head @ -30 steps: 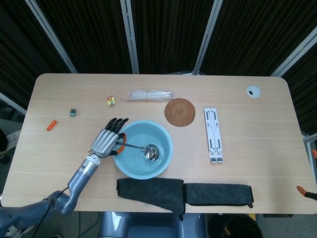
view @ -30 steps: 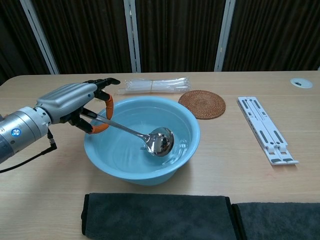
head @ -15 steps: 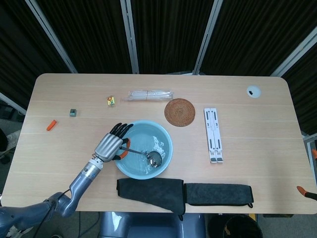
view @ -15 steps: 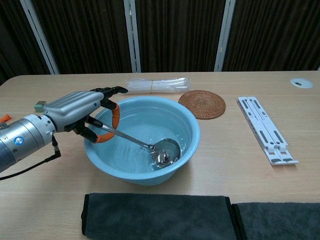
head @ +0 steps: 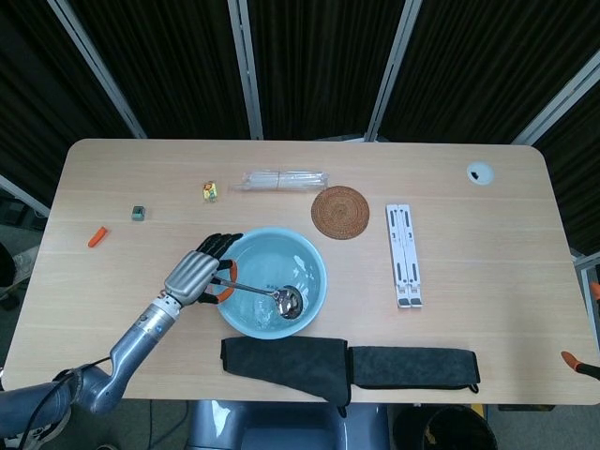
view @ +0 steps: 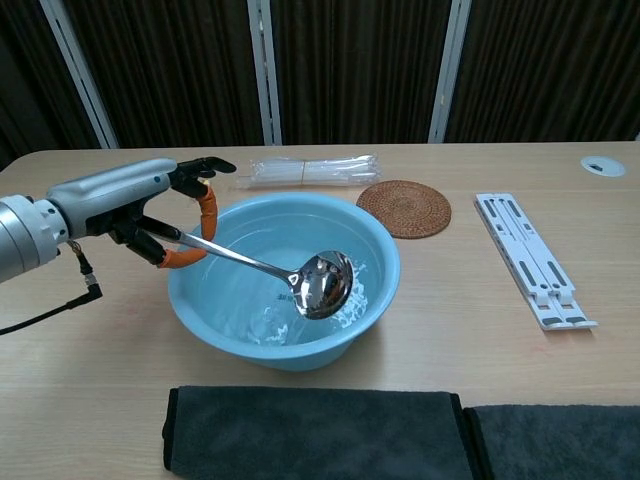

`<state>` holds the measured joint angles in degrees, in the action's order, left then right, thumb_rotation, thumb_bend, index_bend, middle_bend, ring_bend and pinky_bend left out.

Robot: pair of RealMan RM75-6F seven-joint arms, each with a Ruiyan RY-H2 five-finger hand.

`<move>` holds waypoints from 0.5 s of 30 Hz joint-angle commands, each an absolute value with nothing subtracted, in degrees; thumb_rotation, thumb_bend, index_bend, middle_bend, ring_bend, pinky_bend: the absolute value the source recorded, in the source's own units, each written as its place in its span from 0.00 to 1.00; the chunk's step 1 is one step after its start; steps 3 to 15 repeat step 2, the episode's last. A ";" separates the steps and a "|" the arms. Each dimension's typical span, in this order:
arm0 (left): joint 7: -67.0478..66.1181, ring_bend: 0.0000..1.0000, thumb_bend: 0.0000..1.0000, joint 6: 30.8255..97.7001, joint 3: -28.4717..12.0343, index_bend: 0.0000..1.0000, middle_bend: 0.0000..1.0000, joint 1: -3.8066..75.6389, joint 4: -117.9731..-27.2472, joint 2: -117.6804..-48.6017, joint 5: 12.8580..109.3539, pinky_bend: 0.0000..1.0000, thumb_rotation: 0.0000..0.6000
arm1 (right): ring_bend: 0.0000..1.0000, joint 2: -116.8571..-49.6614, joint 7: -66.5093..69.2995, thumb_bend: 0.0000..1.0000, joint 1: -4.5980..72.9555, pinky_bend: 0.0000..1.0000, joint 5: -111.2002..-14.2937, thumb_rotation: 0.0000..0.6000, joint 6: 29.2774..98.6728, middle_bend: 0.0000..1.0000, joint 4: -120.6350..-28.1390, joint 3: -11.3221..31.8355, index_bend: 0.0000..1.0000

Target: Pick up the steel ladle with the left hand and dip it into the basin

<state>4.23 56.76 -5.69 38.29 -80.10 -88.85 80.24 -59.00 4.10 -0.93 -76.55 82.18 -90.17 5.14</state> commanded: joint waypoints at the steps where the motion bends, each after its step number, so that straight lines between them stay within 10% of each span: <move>1: 2.63 0.00 0.40 54.62 -5.95 0.62 0.00 38.01 -83.15 -86.13 77.34 0.00 1.00 | 0.00 -59.06 3.90 0.00 -0.88 0.00 -76.57 1.00 82.11 0.00 -90.33 5.11 0.00; 15: 2.28 0.00 0.40 54.82 -5.84 0.62 0.00 37.52 -83.71 -85.20 76.71 0.00 1.00 | 0.00 -59.11 3.84 0.00 -0.89 0.00 -76.67 1.00 82.28 0.00 -90.43 5.15 0.00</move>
